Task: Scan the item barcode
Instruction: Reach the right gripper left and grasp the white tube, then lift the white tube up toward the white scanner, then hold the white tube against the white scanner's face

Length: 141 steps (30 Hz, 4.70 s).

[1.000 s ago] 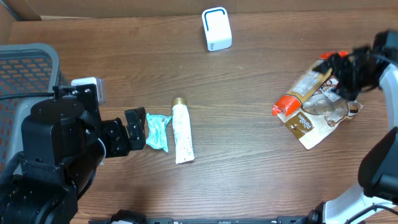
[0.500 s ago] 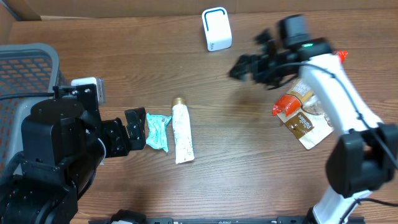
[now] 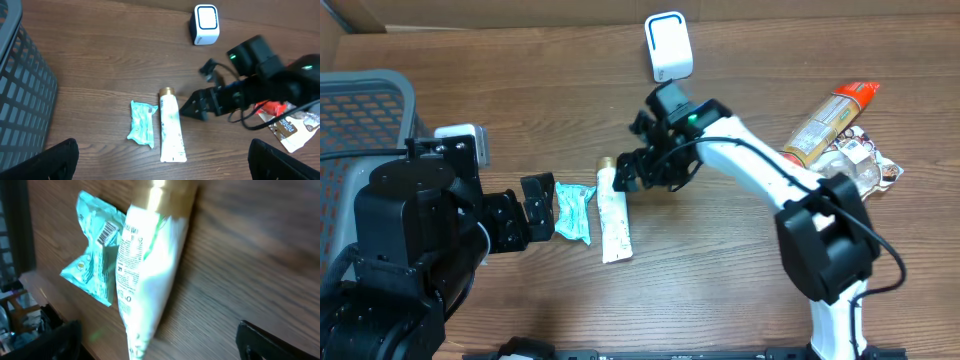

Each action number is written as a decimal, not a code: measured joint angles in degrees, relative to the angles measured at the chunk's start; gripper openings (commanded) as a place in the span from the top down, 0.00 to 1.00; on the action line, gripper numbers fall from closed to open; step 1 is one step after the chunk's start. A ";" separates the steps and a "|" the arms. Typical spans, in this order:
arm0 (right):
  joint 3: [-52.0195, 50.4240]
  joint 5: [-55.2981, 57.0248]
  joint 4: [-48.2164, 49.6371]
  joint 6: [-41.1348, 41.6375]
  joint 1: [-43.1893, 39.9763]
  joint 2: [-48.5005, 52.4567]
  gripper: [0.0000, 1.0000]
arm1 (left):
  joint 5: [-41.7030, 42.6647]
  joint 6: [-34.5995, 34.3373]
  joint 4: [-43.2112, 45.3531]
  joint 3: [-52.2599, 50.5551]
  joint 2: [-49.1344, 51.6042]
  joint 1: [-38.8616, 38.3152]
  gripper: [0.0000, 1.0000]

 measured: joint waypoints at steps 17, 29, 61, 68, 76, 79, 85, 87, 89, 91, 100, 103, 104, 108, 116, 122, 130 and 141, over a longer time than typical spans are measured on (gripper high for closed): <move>-4.55 3.43 7.45 5.68 7.61 2.10 0.08 | 0.00 0.00 0.02 0.00 0.00 0.00 0.00; -9.16 2.12 13.55 6.93 7.58 2.16 0.70 | 0.00 0.00 0.02 0.00 0.00 0.00 0.00; -10.29 -30.34 -0.81 -22.97 -17.22 -13.88 0.96 | 0.00 0.00 0.02 0.00 0.00 0.00 0.00; -10.29 -36.15 -0.68 -26.01 -24.79 -25.16 0.96 | 0.00 0.00 0.02 0.00 0.00 0.00 0.00; -10.29 -40.15 -1.51 -26.21 -26.12 -33.99 0.96 | 0.00 0.00 0.02 0.00 0.00 0.00 0.00; -10.29 -41.03 -1.31 -25.09 -26.12 -35.74 0.96 | 0.00 0.00 0.02 0.00 0.00 0.00 0.00; -10.29 -41.18 1.60 -19.93 -26.14 -36.15 0.97 | 0.00 0.00 0.02 0.00 0.00 0.00 0.00; -10.29 -41.20 4.09 -16.92 -26.12 -36.15 0.97 | 0.00 0.00 0.00 0.00 0.00 0.00 0.00; -10.29 -40.98 7.34 -12.92 -26.12 -36.15 0.97 | 0.00 0.00 0.00 0.00 0.00 0.00 0.00; -10.03 -40.11 9.81 -8.52 -26.12 -36.15 0.97 | 0.00 0.00 0.00 0.00 0.02 0.00 0.00; 2.12 -31.56 5.99 -0.39 -25.18 -32.02 0.96 | 0.00 0.00 0.00 0.00 0.00 0.00 0.00; 6.69 -27.36 2.51 -0.70 -23.19 -29.51 0.97 | 0.00 0.00 0.02 0.00 0.02 0.00 0.00; 8.13 -25.38 1.14 -0.87 -22.29 -28.57 0.97 | 0.00 0.00 0.02 0.00 0.00 0.00 0.00; 13.20 -11.80 -3.23 -2.27 -17.51 -24.46 0.97 | 0.00 0.00 0.00 0.00 0.00 0.00 0.00; 14.05 28.37 5.49 -6.21 -9.07 -16.31 0.96 | 0.00 0.00 0.00 0.00 0.00 0.00 0.00; 14.05 46.18 16.79 -22.03 -8.35 -6.71 0.96 | 0.00 0.00 0.02 0.00 0.00 0.00 0.00; 14.05 57.72 35.28 -45.86 -8.39 3.04 0.96 | 0.00 0.00 0.00 0.00 0.00 0.00 0.00; 14.05 62.10 49.68 -65.31 -8.46 15.80 0.96 | 0.00 0.00 0.02 0.00 0.00 0.00 0.00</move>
